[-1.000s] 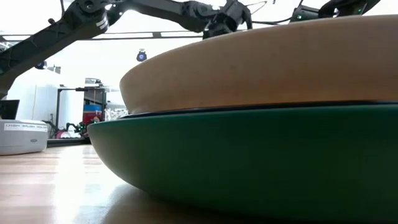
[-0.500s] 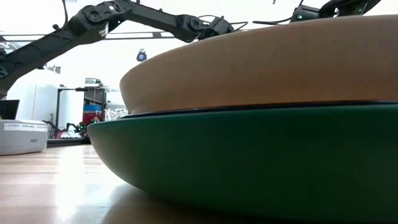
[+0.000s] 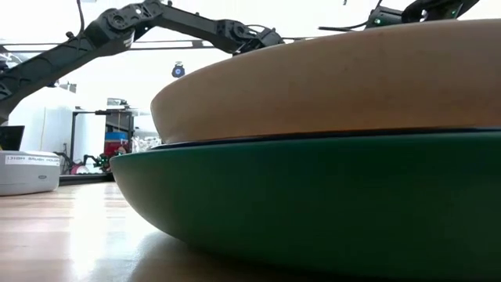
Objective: Sort dishes
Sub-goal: Put the orange plate in the dish rack, then put the white plate in the dish rack
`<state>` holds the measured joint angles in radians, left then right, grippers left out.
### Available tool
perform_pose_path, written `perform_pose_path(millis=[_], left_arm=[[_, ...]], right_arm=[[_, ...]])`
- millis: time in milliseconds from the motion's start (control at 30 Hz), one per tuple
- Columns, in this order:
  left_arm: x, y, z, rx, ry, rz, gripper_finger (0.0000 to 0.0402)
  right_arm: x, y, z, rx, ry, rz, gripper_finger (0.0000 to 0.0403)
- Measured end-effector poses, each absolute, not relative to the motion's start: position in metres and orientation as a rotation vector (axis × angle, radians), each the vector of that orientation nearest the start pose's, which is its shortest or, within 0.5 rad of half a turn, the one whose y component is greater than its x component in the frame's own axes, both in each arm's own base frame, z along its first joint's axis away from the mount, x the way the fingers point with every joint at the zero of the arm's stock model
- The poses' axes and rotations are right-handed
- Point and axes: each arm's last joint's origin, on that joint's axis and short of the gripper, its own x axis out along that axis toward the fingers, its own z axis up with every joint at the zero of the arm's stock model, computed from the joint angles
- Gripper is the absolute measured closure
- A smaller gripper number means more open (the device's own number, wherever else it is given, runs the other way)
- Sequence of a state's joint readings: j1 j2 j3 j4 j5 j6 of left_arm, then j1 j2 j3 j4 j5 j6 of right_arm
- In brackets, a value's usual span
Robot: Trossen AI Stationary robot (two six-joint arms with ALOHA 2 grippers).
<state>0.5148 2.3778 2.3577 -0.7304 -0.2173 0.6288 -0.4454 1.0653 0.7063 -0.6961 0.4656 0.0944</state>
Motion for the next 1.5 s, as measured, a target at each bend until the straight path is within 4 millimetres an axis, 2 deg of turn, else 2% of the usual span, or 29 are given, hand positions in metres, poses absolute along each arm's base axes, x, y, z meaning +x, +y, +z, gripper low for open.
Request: perform_pose_path(millis=[167, 300, 500, 767, 1033, 1133, 1300, 1500], left_arm=[[0.443, 0.27, 0.271, 0.423, 1.035, 0.412, 0.0162], [0.434, 0.268, 0.28, 0.4, 1.072, 0.403, 0.0151], [0.433, 0.268, 0.279, 0.395, 1.086, 0.405, 0.015], [0.428, 0.265, 0.295, 0.411, 1.055, 0.419, 0.015], [0.425, 0.264, 0.302, 0.418, 1.043, 0.426, 0.015], [0.422, 0.258, 0.314, 0.437, 1.025, 0.419, 0.015], [0.416, 0.24, 0.345, 0.463, 0.95, 0.399, 0.015], [0.404, 0.212, 0.38, 0.358, 0.786, 0.207, 0.015]], right_arm=[[0.159, -0.092, 0.221, 0.041, 1.104, -0.936, 0.0287], [0.156, -0.091, 0.222, 0.037, 1.115, -0.948, 0.0293], [0.158, -0.091, 0.229, 0.067, 1.064, -0.94, 0.0288], [0.156, -0.09, 0.242, 0.074, 0.997, -0.941, 0.0275], [0.15, -0.086, 0.25, 0.114, 0.932, -0.911, 0.0271], [0.147, -0.084, 0.254, 0.119, 0.91, -0.908, 0.0275], [0.143, -0.082, 0.259, 0.126, 0.863, -0.905, 0.0283], [0.138, -0.079, 0.265, 0.139, 0.819, -0.895, 0.0278]])
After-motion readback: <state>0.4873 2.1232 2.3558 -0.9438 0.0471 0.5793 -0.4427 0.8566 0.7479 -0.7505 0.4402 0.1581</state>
